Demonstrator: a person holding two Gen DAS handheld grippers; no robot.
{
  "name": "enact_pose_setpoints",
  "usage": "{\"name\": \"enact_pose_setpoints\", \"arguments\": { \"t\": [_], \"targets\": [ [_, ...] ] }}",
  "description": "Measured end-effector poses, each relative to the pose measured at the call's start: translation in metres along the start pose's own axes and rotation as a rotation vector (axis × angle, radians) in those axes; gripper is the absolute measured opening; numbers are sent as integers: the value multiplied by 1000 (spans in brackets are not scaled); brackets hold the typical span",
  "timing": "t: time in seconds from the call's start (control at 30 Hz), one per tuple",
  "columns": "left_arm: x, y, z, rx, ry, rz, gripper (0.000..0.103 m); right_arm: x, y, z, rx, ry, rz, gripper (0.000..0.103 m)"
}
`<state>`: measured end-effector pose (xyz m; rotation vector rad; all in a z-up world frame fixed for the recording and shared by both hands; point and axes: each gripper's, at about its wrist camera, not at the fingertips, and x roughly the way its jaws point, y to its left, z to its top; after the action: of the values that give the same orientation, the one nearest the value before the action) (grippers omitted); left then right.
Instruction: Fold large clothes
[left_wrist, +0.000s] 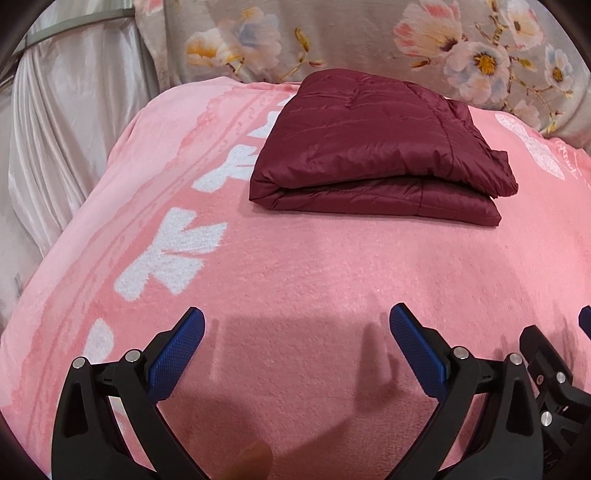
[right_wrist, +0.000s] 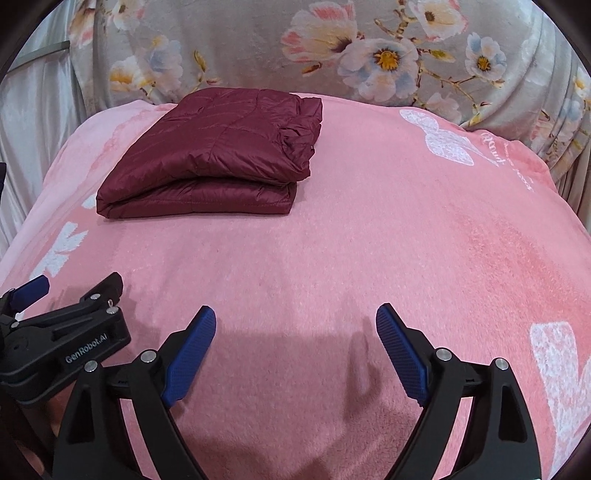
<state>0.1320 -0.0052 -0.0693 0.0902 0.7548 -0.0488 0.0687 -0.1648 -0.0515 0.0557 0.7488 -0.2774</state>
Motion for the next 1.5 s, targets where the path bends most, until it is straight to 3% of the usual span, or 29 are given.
{"name": "enact_pose_setpoints", "arguments": {
  "t": [1.5],
  "targets": [
    [-9,-4,0,29,-47,9,97,-9,6,-2,-30,-52,-13,86]
  ]
}}
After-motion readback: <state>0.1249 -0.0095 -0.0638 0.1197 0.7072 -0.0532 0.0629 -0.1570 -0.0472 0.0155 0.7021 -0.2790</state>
